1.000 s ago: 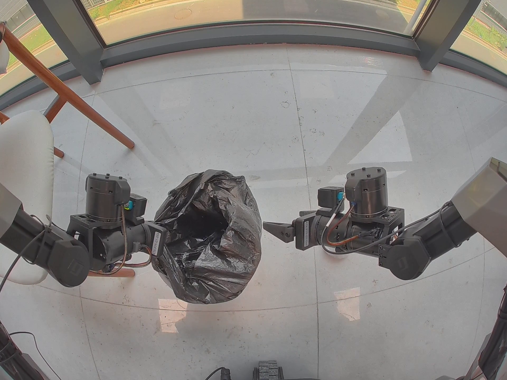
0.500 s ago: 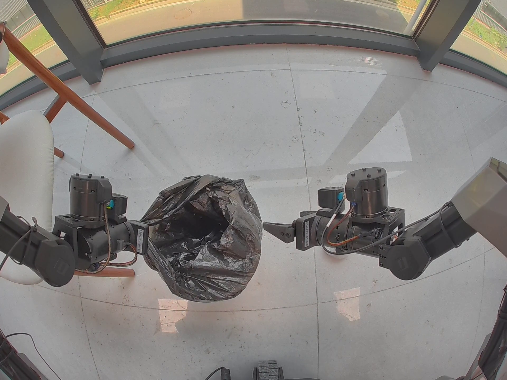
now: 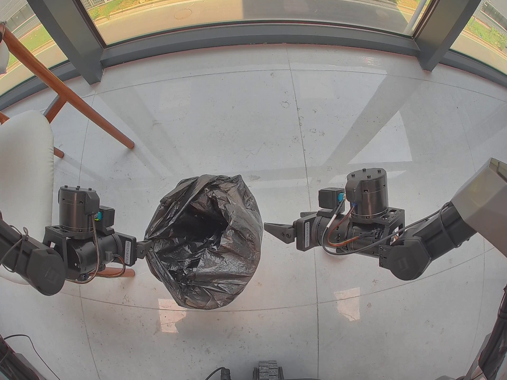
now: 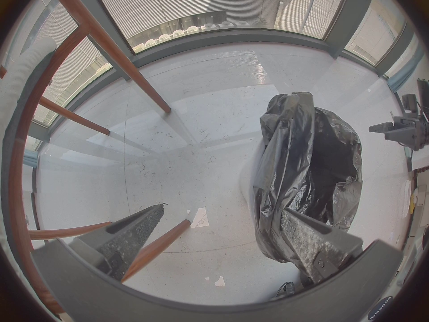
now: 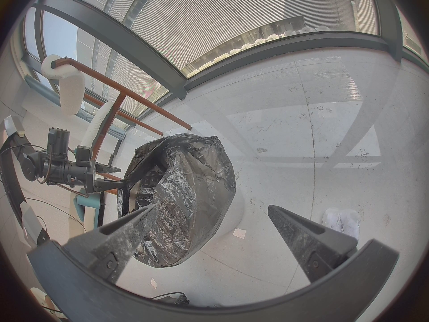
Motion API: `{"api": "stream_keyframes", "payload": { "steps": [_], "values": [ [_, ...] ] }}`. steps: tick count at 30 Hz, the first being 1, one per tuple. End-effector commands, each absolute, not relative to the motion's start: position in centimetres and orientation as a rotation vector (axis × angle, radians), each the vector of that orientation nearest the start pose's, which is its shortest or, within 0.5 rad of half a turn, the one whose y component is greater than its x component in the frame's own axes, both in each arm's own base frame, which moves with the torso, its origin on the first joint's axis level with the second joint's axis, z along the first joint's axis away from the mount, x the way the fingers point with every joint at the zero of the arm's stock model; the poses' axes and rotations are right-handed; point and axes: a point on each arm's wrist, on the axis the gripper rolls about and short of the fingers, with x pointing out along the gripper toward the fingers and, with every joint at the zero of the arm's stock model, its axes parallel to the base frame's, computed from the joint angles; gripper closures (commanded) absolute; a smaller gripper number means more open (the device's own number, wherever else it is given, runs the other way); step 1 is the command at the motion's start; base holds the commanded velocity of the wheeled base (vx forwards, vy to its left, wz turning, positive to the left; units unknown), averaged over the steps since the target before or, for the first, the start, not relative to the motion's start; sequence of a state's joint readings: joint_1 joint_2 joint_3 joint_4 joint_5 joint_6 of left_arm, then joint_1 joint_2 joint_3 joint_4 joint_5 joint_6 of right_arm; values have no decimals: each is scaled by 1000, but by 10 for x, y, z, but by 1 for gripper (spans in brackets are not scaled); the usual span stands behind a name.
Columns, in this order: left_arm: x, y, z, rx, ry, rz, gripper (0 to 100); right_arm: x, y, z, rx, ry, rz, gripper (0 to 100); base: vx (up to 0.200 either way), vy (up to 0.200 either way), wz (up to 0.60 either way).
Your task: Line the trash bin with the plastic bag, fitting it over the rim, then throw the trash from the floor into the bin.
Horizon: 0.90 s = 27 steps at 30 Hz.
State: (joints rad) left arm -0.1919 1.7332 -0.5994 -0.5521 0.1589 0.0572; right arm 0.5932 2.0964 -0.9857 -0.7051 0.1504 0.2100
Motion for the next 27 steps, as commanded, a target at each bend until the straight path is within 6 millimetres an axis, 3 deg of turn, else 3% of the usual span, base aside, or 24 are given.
{"api": "stream_keyframes", "payload": {
  "steps": [1,8,15,21,27],
  "values": [
    [252,-69,107,185,601,-127,0,321,222,95,106,482,688,0,0,0,0],
    [238,-88,95,214,639,-202,0,320,222,94,103,485,691,0,0,0,0],
    [242,-93,82,225,684,-210,0,321,222,95,104,480,690,0,0,0,0],
    [243,-91,71,228,692,-190,0,321,222,94,103,483,690,0,0,0,0],
    [252,-74,67,204,640,-110,0,322,223,95,104,479,691,0,0,0,0]
  ]
}}
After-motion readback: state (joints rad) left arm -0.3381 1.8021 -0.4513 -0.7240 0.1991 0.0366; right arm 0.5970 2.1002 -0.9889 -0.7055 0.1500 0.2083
